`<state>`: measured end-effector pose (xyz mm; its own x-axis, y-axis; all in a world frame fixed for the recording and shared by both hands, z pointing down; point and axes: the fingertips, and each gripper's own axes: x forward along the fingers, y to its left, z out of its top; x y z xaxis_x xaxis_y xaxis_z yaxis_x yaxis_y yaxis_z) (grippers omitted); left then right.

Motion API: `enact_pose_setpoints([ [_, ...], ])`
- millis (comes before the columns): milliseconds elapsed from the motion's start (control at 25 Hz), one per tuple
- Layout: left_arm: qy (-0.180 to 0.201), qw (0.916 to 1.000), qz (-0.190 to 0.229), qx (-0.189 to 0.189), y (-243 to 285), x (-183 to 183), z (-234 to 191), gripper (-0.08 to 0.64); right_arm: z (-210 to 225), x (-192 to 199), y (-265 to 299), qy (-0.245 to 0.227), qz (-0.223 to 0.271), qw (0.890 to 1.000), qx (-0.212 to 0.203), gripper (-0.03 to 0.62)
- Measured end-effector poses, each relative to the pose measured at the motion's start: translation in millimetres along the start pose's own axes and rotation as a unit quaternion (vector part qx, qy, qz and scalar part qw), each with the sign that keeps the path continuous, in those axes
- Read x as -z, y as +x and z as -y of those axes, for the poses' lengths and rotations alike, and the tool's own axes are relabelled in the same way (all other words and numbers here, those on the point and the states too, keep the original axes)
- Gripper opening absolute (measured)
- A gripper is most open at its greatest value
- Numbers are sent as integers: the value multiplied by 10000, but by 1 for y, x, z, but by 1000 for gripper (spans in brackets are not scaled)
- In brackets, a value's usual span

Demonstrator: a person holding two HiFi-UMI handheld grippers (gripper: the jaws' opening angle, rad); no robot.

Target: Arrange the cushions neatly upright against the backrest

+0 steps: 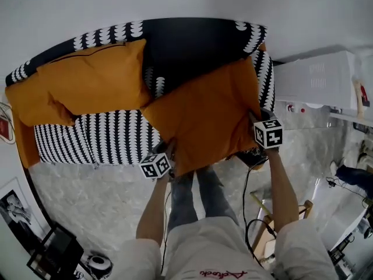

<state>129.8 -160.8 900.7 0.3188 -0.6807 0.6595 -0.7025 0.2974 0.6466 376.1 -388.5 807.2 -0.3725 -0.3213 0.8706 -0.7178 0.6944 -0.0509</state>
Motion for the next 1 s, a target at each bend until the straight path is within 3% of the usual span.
enact_pose_setpoints([
  [160,785,9964,251,181,-7,-47,27,100,11,4,-33,566,686,9956,297,103],
  [360,1336,9879,713,343,-20,-90,66,101,23,0,-70,1032,1437,9832,460,104],
  [680,2271,9607,1580,234,-36,-207,92,107,23,-53,-68,1581,2350,9588,241,109],
  [800,2279,9578,1751,87,-35,-241,82,114,20,-77,-47,1675,2438,9552,60,112],
  [1000,2138,9645,1548,-54,-10,-253,56,114,24,-89,-3,1759,2177,9600,-8,120],
])
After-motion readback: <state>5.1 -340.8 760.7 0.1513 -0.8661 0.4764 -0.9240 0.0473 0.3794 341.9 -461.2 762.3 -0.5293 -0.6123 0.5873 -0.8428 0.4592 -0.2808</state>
